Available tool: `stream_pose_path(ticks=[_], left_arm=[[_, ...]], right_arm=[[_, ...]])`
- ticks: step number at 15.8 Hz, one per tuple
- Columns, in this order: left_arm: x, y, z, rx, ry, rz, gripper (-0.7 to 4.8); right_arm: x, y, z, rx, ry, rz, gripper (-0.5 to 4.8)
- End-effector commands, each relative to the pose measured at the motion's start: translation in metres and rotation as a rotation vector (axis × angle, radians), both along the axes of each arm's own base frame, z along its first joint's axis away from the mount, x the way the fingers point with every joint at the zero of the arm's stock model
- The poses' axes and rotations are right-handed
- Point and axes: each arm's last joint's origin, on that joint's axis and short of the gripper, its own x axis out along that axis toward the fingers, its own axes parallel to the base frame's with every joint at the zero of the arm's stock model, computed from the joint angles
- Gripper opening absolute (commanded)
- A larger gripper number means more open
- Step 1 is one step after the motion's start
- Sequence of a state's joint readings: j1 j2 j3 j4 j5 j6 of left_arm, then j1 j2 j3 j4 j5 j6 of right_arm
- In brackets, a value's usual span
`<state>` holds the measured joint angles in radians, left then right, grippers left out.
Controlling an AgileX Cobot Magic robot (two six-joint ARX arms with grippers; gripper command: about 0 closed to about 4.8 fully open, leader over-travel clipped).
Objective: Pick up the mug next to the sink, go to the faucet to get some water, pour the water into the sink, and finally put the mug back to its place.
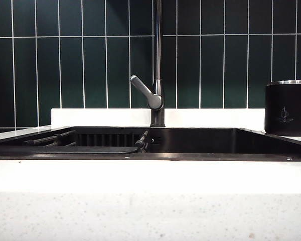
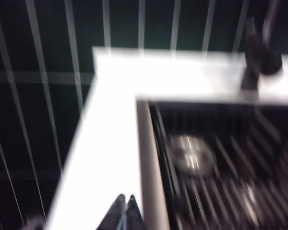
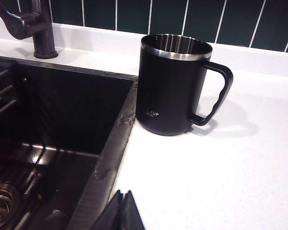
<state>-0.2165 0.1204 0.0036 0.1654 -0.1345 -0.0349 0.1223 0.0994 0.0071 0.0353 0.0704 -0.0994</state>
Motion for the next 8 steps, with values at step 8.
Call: stream_pose_path(ticks=[8], left_arm=[[-0.0089,0.0006,0.013,-0.027,-0.143,-0.046,-0.04]], right_arm=[[0.0002,0.0001,-0.0006,-0.001,-0.008,0.002,-0.01]])
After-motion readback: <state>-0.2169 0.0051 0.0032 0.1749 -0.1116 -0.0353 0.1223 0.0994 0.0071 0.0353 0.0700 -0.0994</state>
